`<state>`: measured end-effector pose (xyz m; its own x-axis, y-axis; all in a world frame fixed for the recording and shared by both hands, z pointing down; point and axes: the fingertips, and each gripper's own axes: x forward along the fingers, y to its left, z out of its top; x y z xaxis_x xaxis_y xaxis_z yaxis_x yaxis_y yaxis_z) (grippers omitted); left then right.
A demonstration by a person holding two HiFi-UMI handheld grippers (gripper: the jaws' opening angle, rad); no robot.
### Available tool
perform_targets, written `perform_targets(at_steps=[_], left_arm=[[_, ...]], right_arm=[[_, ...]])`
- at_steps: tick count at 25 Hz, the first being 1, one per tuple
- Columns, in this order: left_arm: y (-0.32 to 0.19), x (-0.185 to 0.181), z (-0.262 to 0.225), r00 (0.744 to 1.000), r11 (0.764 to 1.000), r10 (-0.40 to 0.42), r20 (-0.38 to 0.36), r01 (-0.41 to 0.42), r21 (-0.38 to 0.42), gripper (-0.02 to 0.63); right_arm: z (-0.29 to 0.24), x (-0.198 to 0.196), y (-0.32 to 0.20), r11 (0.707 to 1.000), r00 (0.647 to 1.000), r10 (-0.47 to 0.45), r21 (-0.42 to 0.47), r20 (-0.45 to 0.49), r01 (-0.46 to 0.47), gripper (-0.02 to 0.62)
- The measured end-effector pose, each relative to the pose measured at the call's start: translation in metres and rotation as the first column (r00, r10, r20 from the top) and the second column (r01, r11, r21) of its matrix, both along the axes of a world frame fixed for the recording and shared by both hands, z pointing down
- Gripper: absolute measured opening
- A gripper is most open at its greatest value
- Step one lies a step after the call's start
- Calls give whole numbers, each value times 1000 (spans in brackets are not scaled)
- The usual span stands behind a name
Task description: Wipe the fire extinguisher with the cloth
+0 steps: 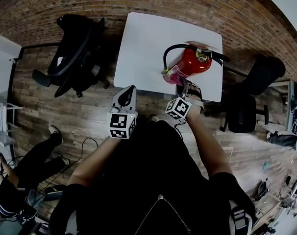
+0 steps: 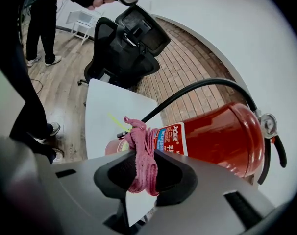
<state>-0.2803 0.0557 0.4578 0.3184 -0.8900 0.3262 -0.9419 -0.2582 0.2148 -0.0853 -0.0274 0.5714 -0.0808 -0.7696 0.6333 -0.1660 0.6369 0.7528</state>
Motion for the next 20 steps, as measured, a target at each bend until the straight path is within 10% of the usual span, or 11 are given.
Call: perform_targets(at_steps=[20], left_arm=[[-4,-26,-2,995,994,100,-8,-100,37,31]], right_arm=[[-79,-5,1,988,996,66,145,-52,-58,104]])
